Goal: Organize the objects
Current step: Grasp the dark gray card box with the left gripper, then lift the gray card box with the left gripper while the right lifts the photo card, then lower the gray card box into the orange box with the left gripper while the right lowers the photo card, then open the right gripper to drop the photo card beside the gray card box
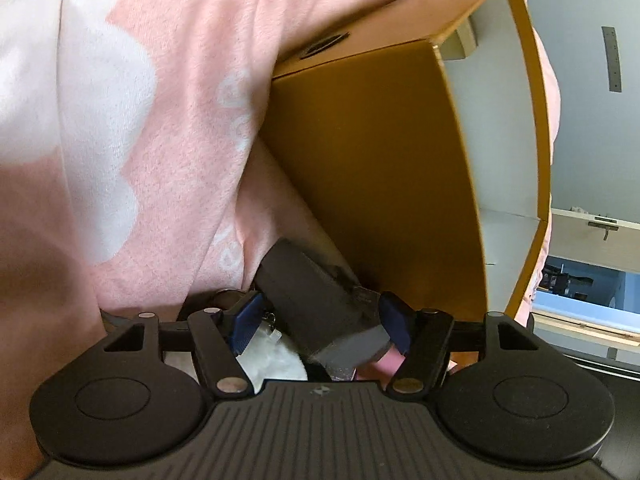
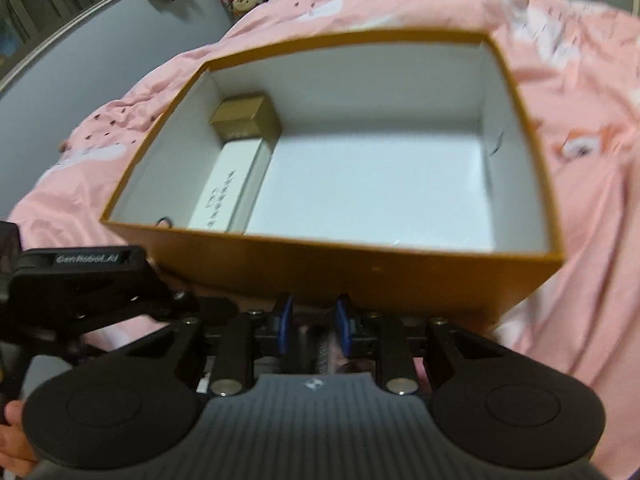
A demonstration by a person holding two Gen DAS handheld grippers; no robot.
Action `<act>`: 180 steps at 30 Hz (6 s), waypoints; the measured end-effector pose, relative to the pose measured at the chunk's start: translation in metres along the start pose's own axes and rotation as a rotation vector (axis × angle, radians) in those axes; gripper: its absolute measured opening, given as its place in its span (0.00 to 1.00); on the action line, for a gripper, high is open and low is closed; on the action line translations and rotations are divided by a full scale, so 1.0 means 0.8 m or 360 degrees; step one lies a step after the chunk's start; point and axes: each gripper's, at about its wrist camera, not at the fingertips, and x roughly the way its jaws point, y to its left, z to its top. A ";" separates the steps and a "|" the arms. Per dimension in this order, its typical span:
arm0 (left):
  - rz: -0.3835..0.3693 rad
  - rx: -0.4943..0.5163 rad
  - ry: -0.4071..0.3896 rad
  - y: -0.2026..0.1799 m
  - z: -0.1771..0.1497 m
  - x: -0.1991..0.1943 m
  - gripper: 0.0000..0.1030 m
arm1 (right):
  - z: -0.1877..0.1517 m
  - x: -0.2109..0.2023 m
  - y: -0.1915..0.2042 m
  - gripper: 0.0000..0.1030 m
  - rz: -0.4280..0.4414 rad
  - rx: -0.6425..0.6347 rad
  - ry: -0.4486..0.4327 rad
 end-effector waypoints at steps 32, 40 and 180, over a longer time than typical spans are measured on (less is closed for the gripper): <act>0.0116 0.0814 -0.0441 -0.042 -0.046 -0.075 0.39 | -0.027 0.064 0.055 0.43 -0.0462 -0.0684 0.0350; 0.0113 0.0815 -0.0423 -0.033 -0.039 -0.064 0.39 | -0.019 0.083 0.041 0.47 -0.0518 -0.0574 0.0358; 0.0408 0.1366 -0.0438 -0.145 0.018 0.004 0.13 | 0.089 0.045 -0.038 0.23 -0.0025 0.0241 0.0069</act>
